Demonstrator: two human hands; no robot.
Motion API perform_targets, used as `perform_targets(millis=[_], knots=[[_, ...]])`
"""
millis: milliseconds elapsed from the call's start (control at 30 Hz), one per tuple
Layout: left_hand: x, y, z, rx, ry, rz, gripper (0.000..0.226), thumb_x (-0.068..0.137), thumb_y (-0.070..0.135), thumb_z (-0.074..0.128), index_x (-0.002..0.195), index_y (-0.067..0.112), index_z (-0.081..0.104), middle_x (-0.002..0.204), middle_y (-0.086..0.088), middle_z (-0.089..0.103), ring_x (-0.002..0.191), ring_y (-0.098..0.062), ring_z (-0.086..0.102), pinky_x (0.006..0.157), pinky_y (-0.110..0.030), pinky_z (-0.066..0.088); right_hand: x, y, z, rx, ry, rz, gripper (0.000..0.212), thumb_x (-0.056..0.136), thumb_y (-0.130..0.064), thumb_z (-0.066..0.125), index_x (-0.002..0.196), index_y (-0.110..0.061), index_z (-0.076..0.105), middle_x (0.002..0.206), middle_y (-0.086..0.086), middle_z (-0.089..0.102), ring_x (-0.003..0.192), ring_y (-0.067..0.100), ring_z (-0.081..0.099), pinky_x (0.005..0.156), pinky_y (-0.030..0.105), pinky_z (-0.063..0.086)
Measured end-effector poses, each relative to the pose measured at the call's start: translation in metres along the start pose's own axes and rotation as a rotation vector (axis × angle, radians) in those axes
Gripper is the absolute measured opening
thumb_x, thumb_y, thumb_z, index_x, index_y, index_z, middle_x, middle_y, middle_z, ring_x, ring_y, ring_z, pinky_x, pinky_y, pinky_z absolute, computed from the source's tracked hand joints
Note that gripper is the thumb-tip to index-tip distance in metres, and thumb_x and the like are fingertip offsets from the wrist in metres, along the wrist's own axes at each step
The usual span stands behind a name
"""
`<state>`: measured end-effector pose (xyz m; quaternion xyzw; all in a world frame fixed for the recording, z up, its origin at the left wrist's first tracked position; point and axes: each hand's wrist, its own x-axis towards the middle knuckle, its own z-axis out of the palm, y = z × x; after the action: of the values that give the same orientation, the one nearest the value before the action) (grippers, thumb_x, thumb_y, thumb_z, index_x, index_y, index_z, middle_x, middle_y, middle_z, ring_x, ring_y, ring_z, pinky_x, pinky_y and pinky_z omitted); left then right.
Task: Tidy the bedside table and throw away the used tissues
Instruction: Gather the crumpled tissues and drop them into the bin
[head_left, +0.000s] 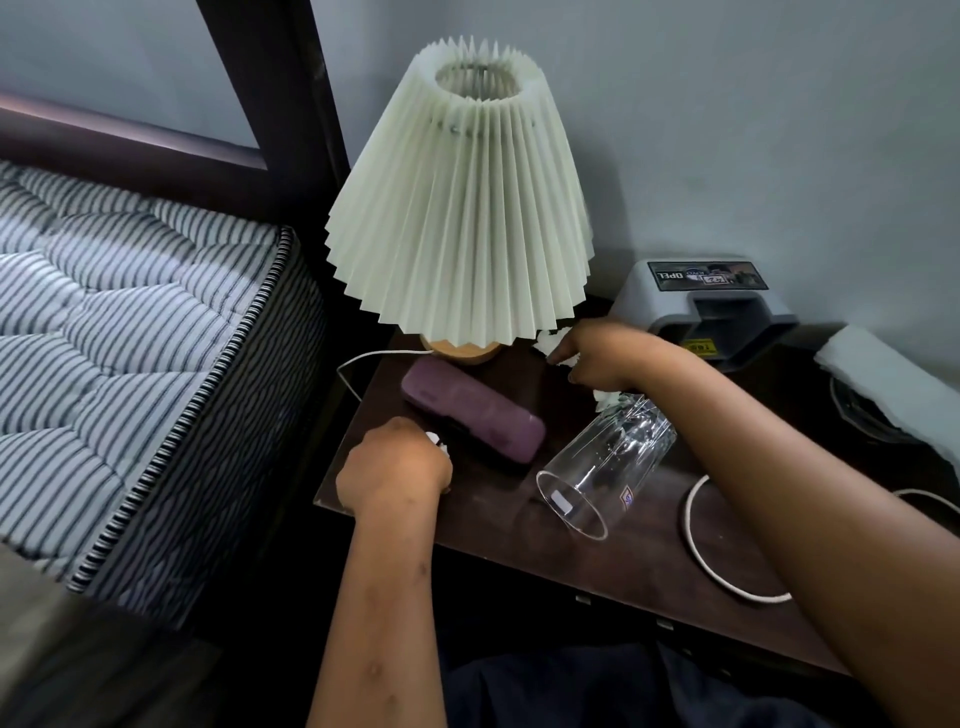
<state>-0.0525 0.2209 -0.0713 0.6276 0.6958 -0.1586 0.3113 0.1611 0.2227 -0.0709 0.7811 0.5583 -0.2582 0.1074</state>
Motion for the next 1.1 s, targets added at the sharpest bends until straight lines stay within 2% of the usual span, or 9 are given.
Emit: perform_targets(millis=[167, 367, 600, 700, 733, 767, 800, 967, 1100], knots=[[-0.001, 0.001, 0.002, -0.036, 0.046, 0.031, 0.041, 0.082, 0.035, 0.064, 0.116, 0.014, 0.054, 0.120, -0.010, 0.056, 0.111, -0.030, 0.054, 0.074, -0.036, 0.041, -0.007, 0.002, 0.004, -0.010, 0.048, 0.040, 0.052, 0.083, -0.004, 0.047, 0.131, -0.023, 0.052, 0.138, 0.009, 0.049, 0.119, 0.030, 0.053, 0.097, 0.042, 0.048], [0.001, 0.001, 0.003, -0.006, 0.060, 0.046, 0.039, 0.085, 0.038, 0.058, 0.115, 0.013, 0.053, 0.117, -0.010, 0.057, 0.108, -0.030, 0.055, 0.071, -0.036, 0.039, -0.034, -0.003, -0.009, 0.341, 0.490, 0.011, 0.028, 0.079, -0.018, 0.073, 0.106, -0.010, 0.070, 0.112, 0.013, 0.068, 0.096, 0.027, 0.065, 0.084, 0.033, 0.052], [0.008, 0.001, 0.001, 0.041, -0.111, 0.115, 0.032, 0.082, 0.025, 0.059, 0.109, 0.008, 0.058, 0.094, -0.010, 0.058, 0.090, -0.027, 0.056, 0.072, -0.034, 0.044, -0.069, -0.005, -0.002, 0.704, 0.798, 0.077, 0.005, 0.076, -0.011, 0.066, 0.079, -0.015, 0.067, 0.076, -0.004, 0.062, 0.073, 0.009, 0.052, 0.060, 0.007, 0.033], [-0.002, 0.006, -0.006, 0.039, -0.261, 0.329, 0.018, 0.087, 0.019, 0.055, 0.097, 0.005, 0.062, 0.092, -0.018, 0.062, 0.074, -0.020, 0.054, 0.062, -0.025, 0.039, -0.093, 0.001, 0.011, 1.077, 0.737, 0.099, 0.012, 0.080, -0.009, 0.065, 0.089, -0.016, 0.068, 0.077, -0.006, 0.060, 0.073, 0.008, 0.059, 0.067, 0.016, 0.046], [-0.009, 0.009, -0.009, -0.006, -0.317, 0.405, 0.016, 0.091, 0.017, 0.051, 0.086, 0.006, 0.061, 0.115, -0.025, 0.051, 0.063, -0.015, 0.049, 0.054, -0.022, 0.036, -0.102, 0.003, 0.014, 1.249, 0.663, 0.094, 0.015, 0.082, -0.007, 0.064, 0.093, -0.016, 0.069, 0.079, -0.002, 0.062, 0.073, 0.009, 0.061, 0.065, 0.021, 0.049], [-0.018, 0.013, -0.011, -0.087, -0.368, 0.465, 0.022, 0.093, 0.018, 0.048, 0.073, 0.010, 0.055, 0.078, 0.007, 0.038, 0.054, -0.012, 0.042, 0.047, -0.020, 0.032, -0.112, 0.005, 0.017, 1.409, 0.585, 0.097, 0.017, 0.083, -0.005, 0.062, 0.095, -0.015, 0.070, 0.080, 0.001, 0.063, 0.071, 0.011, 0.061, 0.062, 0.023, 0.051], [-0.026, 0.018, -0.013, -0.179, -0.407, 0.519, 0.030, 0.094, 0.020, 0.047, 0.065, 0.014, 0.048, 0.064, -0.008, 0.051, 0.048, -0.011, 0.038, 0.043, -0.020, 0.030, -0.123, 0.007, 0.020, 1.549, 0.521, 0.112, 0.016, 0.084, -0.004, 0.061, 0.094, -0.013, 0.070, 0.078, 0.003, 0.064, 0.069, 0.012, 0.061, 0.059, 0.023, 0.051], [-0.060, 0.053, -0.006, -0.485, -0.381, 0.782, 0.049, 0.088, 0.053, 0.046, 0.053, 0.020, 0.046, 0.056, 0.000, 0.048, 0.045, -0.010, 0.038, 0.052, -0.027, 0.028, -0.162, 0.008, 0.038, 2.055, 0.483, 0.239, 0.025, 0.084, 0.004, 0.054, 0.068, -0.016, 0.054, 0.051, -0.004, 0.058, 0.043, 0.007, 0.057, 0.038, 0.015, 0.043], [-0.098, 0.094, 0.023, -0.836, -0.437, 0.698, 0.062, 0.076, 0.077, 0.036, 0.050, 0.020, 0.036, 0.058, -0.010, 0.044, 0.055, -0.018, 0.037, 0.062, -0.031, 0.031, -0.173, 0.005, 0.038, 2.259, 0.462, 0.148, 0.031, 0.083, 0.012, 0.044, 0.066, -0.014, 0.045, 0.046, 0.003, 0.051, 0.037, 0.012, 0.055, 0.036, 0.017, 0.043]])
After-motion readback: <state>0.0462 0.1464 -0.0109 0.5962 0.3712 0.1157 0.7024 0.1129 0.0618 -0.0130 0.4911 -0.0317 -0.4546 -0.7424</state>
